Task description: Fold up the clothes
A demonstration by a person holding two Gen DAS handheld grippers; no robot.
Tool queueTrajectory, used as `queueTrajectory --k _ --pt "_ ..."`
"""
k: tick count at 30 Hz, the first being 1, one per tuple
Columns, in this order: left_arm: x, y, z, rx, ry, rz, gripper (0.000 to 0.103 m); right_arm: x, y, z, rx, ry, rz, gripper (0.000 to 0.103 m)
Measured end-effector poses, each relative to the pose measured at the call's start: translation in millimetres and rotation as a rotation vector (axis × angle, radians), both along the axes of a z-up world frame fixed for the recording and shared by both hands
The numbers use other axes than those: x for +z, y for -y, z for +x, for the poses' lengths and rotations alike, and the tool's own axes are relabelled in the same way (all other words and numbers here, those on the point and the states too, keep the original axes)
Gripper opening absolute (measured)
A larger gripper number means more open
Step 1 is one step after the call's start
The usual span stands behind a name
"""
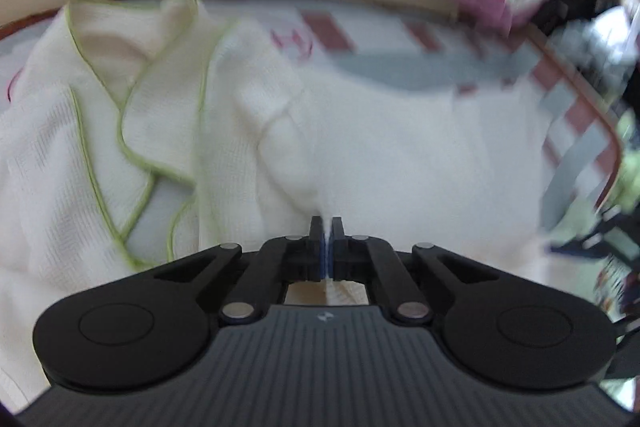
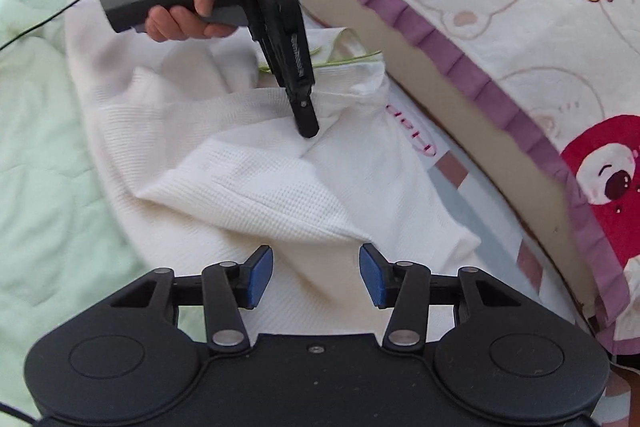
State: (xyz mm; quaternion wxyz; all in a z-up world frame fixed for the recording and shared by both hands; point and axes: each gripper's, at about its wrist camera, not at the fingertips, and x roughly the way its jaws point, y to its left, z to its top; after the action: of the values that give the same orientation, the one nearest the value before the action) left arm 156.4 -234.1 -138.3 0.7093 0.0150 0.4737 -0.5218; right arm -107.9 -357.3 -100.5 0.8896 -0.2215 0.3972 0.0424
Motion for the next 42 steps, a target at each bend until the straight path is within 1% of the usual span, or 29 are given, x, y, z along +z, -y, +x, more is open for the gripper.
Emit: queueTrajectory --k 2,3,5,6,7,8,9,11,12,13,14,15,16,18,19,20,22,23,24,26,28,29,32,33,34,36,37,40,42 --pt "17 -21 16 0.094 -0.045 -0.130 0.001 -3 10 10 -0.049 0.014 0.063 0.052" --pt "18 -32 24 0.148 -0.098 -0.182 0.001 -4 16 14 -0.082 0.019 0.114 0.051" --pt "12 -50 41 0.248 -0.220 -0.257 0.002 -7 36 23 -0.165 0.005 0.259 0.044" --pt "8 -55 47 0.294 -0.253 -0.258 0.002 -9 47 26 -0.220 -0.007 0.338 0.030" --pt "2 -57 50 0.336 -0.263 -0.229 0.003 -12 59 29 -0.273 -0.012 0.400 0.014" --pt "-3 -58 52 0.370 -0.254 -0.199 0.003 -14 67 31 -0.320 -0.011 0.426 0.006" --pt "-4 -60 53 0.396 -0.239 -0.185 0.003 -16 73 32 -0.360 -0.003 0.415 0.000" --pt "-5 -68 54 0.439 -0.235 -0.197 0.006 -15 79 31 -0.416 0.006 0.396 0.000" --pt "-2 -72 54 0.450 -0.247 -0.223 0.014 -14 81 30 -0.440 0.010 0.387 0.000" --pt "1 -76 52 0.440 -0.257 -0.251 0.026 -12 84 29 -0.464 0.013 0.378 0.000" --pt "6 -78 47 0.394 -0.250 -0.249 0.031 -8 80 28 -0.451 0.017 0.362 0.000" --pt "10 -78 41 0.331 -0.232 -0.225 0.036 -3 71 26 -0.404 0.020 0.339 0.004" --pt "15 -78 35 0.267 -0.215 -0.202 0.036 3 63 25 -0.356 0.023 0.315 0.010" --pt "25 -79 20 0.152 -0.166 -0.154 0.037 15 39 24 -0.238 0.025 0.267 0.011" --pt "28 -83 11 0.129 -0.126 -0.133 0.037 20 26 27 -0.179 0.020 0.271 0.022" --pt "31 -89 2 0.122 -0.087 -0.117 0.037 24 14 31 -0.128 0.015 0.295 0.027" --pt "33 -105 -9 0.154 -0.020 -0.098 0.037 34 -11 39 -0.027 0.004 0.344 0.048" --pt "32 -114 -12 0.184 0.002 -0.087 0.037 37 -21 45 -0.002 -0.007 0.376 0.053" --pt "31 -123 -12 0.222 0.016 -0.075 0.037 37 -28 52 -0.003 -0.023 0.417 0.058" --pt "25 -140 -6 0.287 -0.003 -0.054 0.037 37 -41 67 -0.032 -0.057 0.501 0.059" --pt "21 -154 1 0.341 -0.022 -0.046 0.037 31 -50 82 -0.198 -0.100 0.579 0.064" --pt "19 -161 3 0.362 -0.026 -0.045 0.037 27 -56 87 -0.260 -0.115 0.593 0.066" --pt "17 -171 10 0.398 -0.027 -0.045 0.037 14 -71 94 -0.350 -0.144 0.565 0.068" --pt "17 -174 12 0.406 -0.023 -0.043 0.037 10 -77 98 -0.362 -0.147 0.514 0.067" --pt "18 -176 13 0.415 -0.012 -0.040 0.037 6 -80 101 -0.347 -0.146 0.445 0.052" --pt "22 -179 16 0.440 0.022 -0.036 0.037 7 -79 102 -0.313 -0.139 0.367 0.006" --pt "24 -180 18 0.447 0.038 -0.037 0.036 12 -73 103 -0.323 -0.123 0.344 0.001" --pt "30 -185 22 0.467 0.082 -0.042 0.034 39 -40 115 -0.407 -0.025 0.331 0.001" --pt "31 -191 25 0.482 0.080 -0.053 0.034 60 -10 130 -0.457 0.038 0.318 0.001"
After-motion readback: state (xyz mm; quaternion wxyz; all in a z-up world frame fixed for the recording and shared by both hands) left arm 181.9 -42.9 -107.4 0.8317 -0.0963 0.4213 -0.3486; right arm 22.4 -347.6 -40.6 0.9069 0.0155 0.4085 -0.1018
